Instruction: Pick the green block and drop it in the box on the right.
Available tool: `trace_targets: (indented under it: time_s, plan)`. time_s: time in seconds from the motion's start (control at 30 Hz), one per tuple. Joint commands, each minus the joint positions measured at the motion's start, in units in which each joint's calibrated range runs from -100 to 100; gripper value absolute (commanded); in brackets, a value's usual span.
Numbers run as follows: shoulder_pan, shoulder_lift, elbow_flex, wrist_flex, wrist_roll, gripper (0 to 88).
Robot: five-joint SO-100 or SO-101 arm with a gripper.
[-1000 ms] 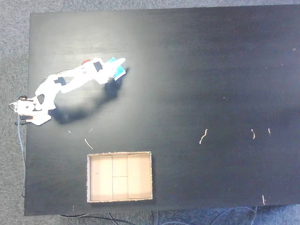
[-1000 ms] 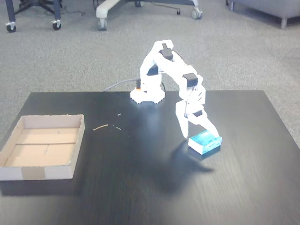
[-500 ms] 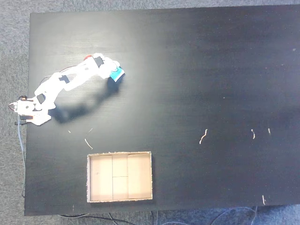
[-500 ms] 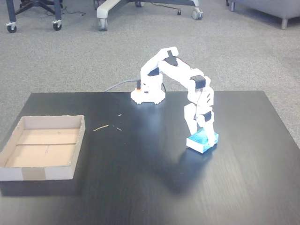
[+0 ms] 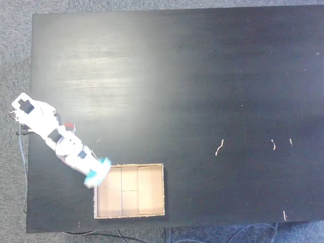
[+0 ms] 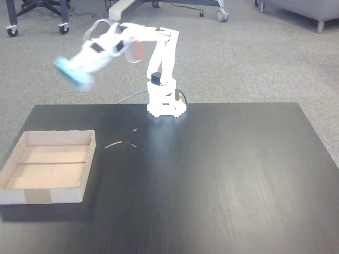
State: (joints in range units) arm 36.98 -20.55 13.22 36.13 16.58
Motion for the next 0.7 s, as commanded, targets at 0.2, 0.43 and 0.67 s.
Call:
trace_targets:
  time_s: [0.2,0.43,0.67]
  plan:
    - [1.57,52.81,-47.49,16.23,2.64,22.4]
    - [2.10,59.59,-59.18,23.41,3.81,24.6]
    - [3.94,58.74,-60.54,27.87,3.66,66.9]
